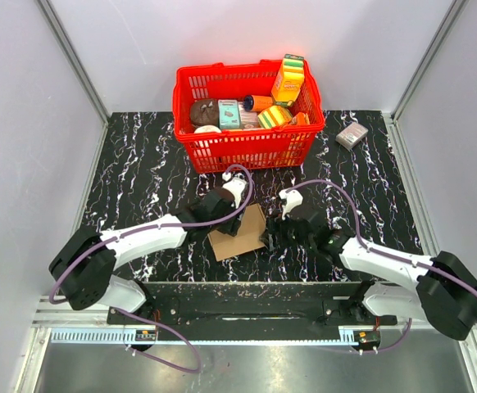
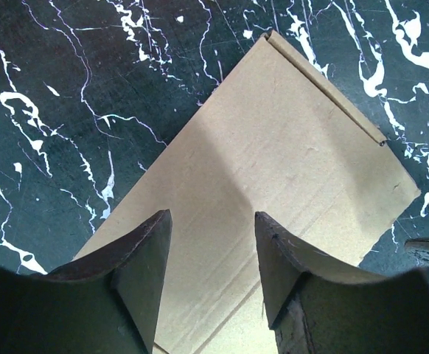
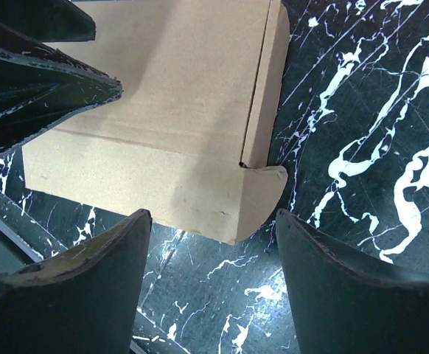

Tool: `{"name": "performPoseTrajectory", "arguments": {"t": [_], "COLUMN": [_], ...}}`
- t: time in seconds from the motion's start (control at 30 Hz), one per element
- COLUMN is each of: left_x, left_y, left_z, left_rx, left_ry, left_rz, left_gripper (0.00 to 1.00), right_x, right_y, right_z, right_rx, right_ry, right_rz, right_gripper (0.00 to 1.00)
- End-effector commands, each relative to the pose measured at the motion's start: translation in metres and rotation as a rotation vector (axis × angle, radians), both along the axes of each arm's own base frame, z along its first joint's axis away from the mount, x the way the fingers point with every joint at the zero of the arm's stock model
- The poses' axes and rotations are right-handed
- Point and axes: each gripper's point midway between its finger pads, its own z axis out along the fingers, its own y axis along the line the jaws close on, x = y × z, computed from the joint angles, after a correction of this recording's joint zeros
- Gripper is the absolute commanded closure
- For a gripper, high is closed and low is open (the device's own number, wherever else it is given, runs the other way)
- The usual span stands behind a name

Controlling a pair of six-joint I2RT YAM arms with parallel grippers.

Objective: Fold the paper box

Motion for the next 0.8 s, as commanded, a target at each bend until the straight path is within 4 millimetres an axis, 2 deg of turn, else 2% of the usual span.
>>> {"name": "performPoseTrajectory", "arguments": {"t": [0.0,0.4,0.77], "left_x": [0.005,0.006,0.005], "left_y": [-0.007,-0.008,-0.007], "left_z": [-0.002,-0.005,-0.009], "left_rx": [-0.032,-0.041,-0.040], "left_ry": [-0.005,0.002,0.010], "left_rz": [0.009,0.004,0.002], "left_gripper": [0.47,0.49,0.50], "right_x": [0.004,0.003,-0.005], "right_y": [0.008,0.010,0.020], "right_z": [0.003,-0.014,-0.016], "right_rx": [0.036,0.065,0.129], "right_ry": [-0.017,0.053,0.105], "right_rz": [0.034,0.038,0.073], "right_gripper": [0.26,0.28,0.32]}}
